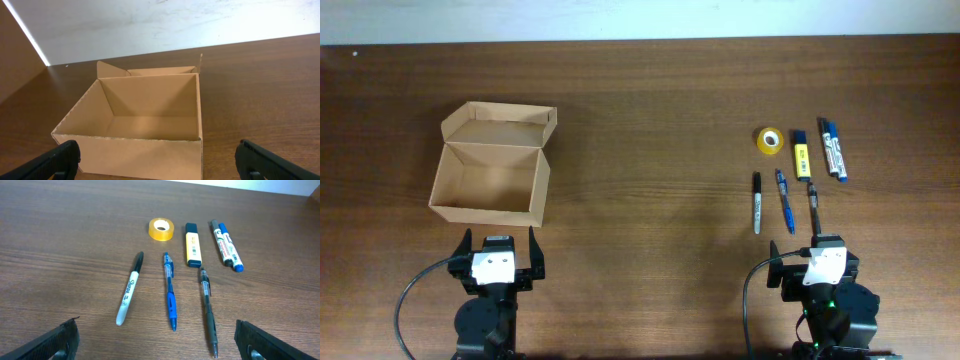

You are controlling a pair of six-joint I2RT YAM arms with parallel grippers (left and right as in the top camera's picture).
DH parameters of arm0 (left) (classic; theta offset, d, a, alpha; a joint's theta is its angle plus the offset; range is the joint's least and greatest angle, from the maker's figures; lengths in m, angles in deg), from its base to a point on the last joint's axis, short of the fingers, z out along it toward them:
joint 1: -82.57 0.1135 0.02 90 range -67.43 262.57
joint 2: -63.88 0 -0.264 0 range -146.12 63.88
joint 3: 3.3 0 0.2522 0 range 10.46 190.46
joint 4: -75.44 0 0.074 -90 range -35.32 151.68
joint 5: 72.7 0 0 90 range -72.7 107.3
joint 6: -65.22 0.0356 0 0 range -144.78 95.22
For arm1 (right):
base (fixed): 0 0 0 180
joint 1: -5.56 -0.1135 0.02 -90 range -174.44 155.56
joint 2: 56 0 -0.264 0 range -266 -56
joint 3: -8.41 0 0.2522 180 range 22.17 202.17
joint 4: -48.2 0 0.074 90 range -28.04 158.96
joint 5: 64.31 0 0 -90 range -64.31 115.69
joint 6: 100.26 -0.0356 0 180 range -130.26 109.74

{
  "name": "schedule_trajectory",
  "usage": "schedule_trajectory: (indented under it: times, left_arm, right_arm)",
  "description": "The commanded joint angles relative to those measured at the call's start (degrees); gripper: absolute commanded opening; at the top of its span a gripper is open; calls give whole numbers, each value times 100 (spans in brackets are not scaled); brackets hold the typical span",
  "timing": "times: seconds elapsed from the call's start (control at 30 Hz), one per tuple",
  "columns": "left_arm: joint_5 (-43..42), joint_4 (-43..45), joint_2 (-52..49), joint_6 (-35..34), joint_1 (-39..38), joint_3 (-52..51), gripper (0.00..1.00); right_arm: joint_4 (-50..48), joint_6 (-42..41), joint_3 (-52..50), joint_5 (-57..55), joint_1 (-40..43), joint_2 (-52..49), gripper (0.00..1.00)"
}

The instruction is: Pack container

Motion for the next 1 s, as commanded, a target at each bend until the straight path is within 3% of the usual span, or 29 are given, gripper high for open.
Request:
schedule_trajectory:
  times: [0.0,0.77,0.97]
  left_arm:
    - [42,13,44,55,33,-35,100]
    - [13,37,44,50,33,-35,100]
    - [-968,-7,44,48,33,-35,100]
  right_arm:
    - [-15,17,-42,50,44,39,99]
    - [-15,17,-42,50,44,39,99]
    - [-15,17,-42,50,44,37,99]
